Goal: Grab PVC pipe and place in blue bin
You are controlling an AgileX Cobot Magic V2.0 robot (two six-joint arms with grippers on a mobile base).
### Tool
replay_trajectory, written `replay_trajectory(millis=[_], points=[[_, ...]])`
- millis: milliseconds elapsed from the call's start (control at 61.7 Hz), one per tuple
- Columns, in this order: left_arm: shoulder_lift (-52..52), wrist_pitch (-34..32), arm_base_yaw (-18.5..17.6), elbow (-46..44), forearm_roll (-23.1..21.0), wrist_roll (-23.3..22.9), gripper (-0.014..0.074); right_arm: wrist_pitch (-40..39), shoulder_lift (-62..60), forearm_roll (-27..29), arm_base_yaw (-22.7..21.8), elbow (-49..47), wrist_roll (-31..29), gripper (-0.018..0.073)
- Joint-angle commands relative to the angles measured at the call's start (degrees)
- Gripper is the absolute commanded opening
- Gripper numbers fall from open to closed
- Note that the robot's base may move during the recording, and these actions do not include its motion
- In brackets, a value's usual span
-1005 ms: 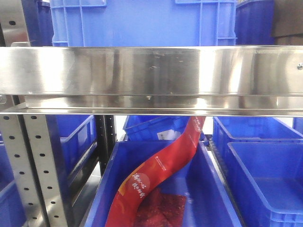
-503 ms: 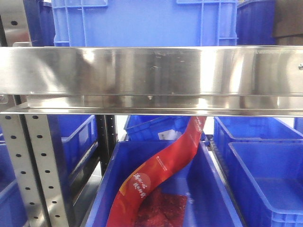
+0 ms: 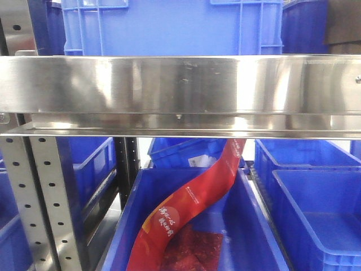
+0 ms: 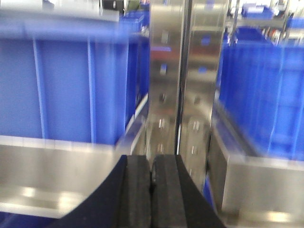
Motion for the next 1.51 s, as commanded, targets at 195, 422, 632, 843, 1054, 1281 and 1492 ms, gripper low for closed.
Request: replay_trajectory(millis=[195,422,632,843,1054,1281,1492], points=[[-3.79,-6.45,0.08,8.84,-2.05,-0.13,-0.0111,-0.91,-0.5,-0.41,-0.29,0.21,-0.33,-0.0169],[-6.53,-7.1,0.08,12.34,-4.82,-0.13,-0.0111,-0.91,-0.5,-0.41,-0.29,0.21,-0.33,-0.0169],[-6.53,-7.36,0.08,13.01,-4.93,-0.13,-0.0111,-1.02,-0.5,-0.41,-0.29,0.21,-0.33,-0.0169],[-6.53,-8.22,0.08,13.01,-4.93,-0.13,-0.0111,-1.13,-0.5,-0.41,-0.29,0.21,-0.33,-0.0169],[-6.53,-8.22,0.08,13.01,-4.93,-0.13,-0.0111,-1.13,-0.5,-0.41,-0.29,0.21,-0.33,-0.0169],[-6.53,-8.27,0.08,13.01,-4.93,-0.13,-0.0111,-1.13,-0.5,-0.41,-0.29,0.21,-0.33,-0.0169],[-6.53,-8.27,0.08,13.01,-4.93,-0.13,-0.0111,-1.22,-0.5,-0.41,-0.29,0.21,-0.33,-0.0169]])
